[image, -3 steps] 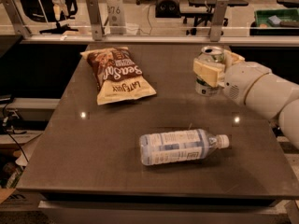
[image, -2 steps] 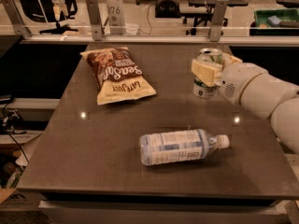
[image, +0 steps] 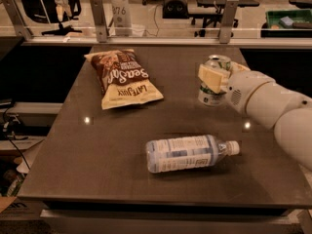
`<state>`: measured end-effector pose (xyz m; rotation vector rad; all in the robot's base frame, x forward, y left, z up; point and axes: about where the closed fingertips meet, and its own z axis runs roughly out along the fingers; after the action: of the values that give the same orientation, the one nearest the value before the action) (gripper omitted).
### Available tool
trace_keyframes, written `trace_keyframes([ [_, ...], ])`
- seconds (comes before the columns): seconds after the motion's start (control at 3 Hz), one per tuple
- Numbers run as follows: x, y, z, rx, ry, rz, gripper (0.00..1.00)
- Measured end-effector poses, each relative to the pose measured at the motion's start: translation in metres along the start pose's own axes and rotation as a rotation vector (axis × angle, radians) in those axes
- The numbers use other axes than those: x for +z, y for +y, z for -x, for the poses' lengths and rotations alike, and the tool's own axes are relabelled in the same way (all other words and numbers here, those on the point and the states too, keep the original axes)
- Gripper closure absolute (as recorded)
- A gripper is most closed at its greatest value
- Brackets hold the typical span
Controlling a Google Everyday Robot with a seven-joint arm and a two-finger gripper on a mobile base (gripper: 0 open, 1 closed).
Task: Place 7up can upright
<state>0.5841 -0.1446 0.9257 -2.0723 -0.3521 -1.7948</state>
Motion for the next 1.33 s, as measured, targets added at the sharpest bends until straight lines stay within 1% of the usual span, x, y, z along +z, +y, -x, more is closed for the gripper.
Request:
trace_keyframes([
  [0.33,0.006,-0.002,-0.001,0.024,0.061,-0.016,1.0],
  [0.67,0.012,-0.006,0.001,0.027,0.099,-0.044,1.0],
  [1.0,0.016,-0.007,0.006,0.011,0.115,-0.073,1.0],
  [1.33,0.017,-0.007,0.012,-0.012,0.115,-0.102,1.0],
])
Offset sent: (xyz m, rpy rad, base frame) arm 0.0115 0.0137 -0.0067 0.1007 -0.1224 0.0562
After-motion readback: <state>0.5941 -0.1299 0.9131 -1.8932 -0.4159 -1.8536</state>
